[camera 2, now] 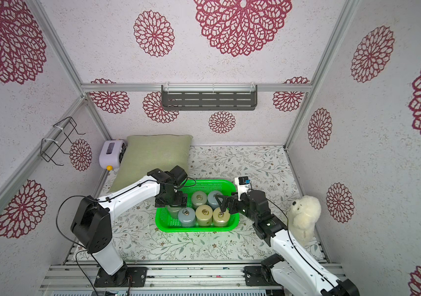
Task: Take the tea canister out of the basket
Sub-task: Pick up the tea canister from the basket.
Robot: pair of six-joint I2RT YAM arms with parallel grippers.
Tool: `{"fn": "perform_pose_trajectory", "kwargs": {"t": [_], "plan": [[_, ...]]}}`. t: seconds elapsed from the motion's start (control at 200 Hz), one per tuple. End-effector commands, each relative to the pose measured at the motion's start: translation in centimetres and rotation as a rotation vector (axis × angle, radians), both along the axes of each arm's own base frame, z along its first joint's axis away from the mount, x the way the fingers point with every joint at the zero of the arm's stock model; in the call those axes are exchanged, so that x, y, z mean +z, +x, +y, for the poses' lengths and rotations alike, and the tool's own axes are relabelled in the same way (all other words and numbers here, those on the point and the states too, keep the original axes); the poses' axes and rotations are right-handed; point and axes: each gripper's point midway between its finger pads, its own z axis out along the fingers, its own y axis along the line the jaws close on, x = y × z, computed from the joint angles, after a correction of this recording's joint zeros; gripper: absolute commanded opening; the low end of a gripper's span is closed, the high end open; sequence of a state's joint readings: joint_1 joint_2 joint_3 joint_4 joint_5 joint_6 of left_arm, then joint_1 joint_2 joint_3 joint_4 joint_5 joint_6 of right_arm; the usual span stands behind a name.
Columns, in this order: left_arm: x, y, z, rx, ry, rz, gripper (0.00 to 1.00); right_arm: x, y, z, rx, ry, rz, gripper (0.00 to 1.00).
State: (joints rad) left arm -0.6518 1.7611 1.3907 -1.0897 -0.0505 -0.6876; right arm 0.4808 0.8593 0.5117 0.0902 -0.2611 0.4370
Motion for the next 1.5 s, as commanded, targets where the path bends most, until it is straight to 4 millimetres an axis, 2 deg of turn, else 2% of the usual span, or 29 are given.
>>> {"fn": "perform_pose_trajectory", "kwargs": {"t": [0.0,0.515,0.826,0.976,1.096,1.296,1.491], "plan": [[-0.7,-0.7,-0.4,-0.008,0.005,0.050,0.97,1.0,-0.2,0.1,0.003,0.007,-0.044,0.99],[-4.2,-0.6,0.4,0.004,0.055,0.129,0.97,1.5,-0.6,0.2,0.013,0.016,-0.061,0.99],[-5.2,-0.8,1.6,0.020,0.066,0.166,0.97,1.3,-0.6,0.2,0.006,0.013,-0.059,0.99],[-5.2,-0.9,1.8,0.021,0.070,0.171,1.00,1.2,-0.5,0.1,0.004,0.010,-0.056,0.99],[-4.8,-0.9,1.6,0.021,0.057,0.164,0.89,1.2,-0.5,0.1,0.002,0.009,-0.057,0.99],[-3.9,-0.6,1.6,0.022,0.049,0.142,0.77,1.1,-0.6,0.2,0.007,0.009,-0.054,0.99],[-1.5,0.3,1.5,0.015,0.044,0.095,0.76,0.8,-0.7,0.5,0.018,0.008,-0.048,0.99]]}}
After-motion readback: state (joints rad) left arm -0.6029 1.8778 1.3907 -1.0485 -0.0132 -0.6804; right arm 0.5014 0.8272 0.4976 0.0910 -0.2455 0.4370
